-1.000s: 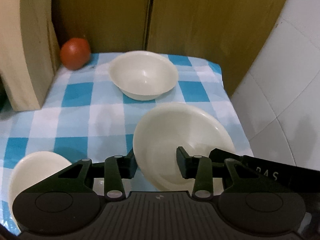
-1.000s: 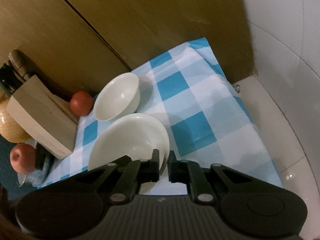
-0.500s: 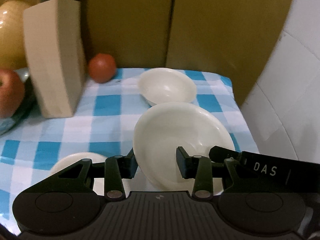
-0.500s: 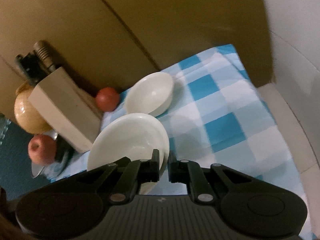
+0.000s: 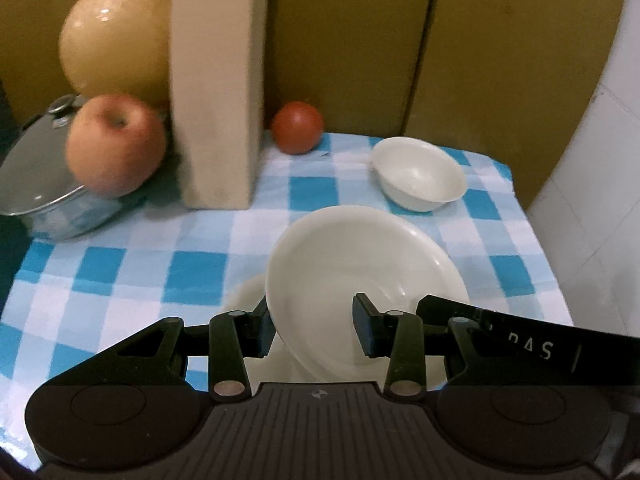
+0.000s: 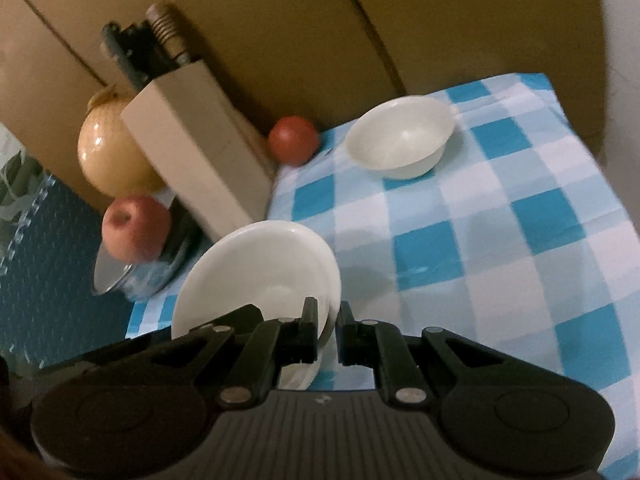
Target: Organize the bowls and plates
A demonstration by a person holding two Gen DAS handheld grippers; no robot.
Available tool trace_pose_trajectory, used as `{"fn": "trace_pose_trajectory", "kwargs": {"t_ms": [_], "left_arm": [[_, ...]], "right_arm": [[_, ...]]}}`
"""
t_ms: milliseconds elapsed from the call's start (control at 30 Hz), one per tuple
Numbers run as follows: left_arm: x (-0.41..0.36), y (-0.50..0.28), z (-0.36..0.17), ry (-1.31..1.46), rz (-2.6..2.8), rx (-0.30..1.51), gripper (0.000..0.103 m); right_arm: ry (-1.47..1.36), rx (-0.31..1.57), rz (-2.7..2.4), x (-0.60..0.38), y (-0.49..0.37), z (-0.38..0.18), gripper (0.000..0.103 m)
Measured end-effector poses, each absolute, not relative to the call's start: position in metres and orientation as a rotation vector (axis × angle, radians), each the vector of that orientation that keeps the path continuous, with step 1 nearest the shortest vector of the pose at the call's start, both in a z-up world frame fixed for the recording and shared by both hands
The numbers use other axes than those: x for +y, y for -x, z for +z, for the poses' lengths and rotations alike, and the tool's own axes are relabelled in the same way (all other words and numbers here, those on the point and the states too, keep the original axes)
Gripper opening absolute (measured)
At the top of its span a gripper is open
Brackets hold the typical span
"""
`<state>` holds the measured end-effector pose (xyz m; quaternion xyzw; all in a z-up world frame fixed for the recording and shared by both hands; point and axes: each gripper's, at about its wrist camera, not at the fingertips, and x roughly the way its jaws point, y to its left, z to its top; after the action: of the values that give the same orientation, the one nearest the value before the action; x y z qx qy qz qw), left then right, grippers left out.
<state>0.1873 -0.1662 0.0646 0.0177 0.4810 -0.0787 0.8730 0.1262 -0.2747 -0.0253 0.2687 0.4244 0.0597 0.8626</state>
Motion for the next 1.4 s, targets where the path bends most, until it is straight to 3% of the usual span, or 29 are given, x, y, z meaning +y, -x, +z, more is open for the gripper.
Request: {"fn": "trace_pose_trajectory", "kwargs": {"t_ms": [367, 600, 833, 933, 1133, 1400], "left_arm": [[-0.139, -0.174, 0.055, -0.032, -0.127, 1.045, 0.048], [-0.136, -0.173, 0.052, -0.041, -0.108, 1.045, 0.053], [-0.130, -0.174, 0.052, -0.051, -0.079, 1.028, 0.070], [-0.128, -0.175, 0.053, -0.048, -0.075, 1.027, 0.072], [-0.126, -0.175, 0.057, -0.056, -0.059, 1.007, 0.083], [-0.130, -0.175, 0.062, -0.095, -0.043, 0.971, 0.085]], "right_arm": [[-0.525, 0.929, 0.146, -0.248, -0.122, -0.034, 0.013], [-0.483, 0.915, 0.128, -0.241, -0.121, -0.033, 0.013], [-0.457, 0.890, 0.117, -0.240, -0.122, -0.030, 0.013], [-0.458, 0.891, 0.113, -0.240, -0.122, -0.030, 0.013], [-0.451, 0.851, 0.098, -0.247, -0.120, -0.022, 0.020], [-0.475, 0.823, 0.072, -0.261, -0.123, -0.017, 0.022]]}}
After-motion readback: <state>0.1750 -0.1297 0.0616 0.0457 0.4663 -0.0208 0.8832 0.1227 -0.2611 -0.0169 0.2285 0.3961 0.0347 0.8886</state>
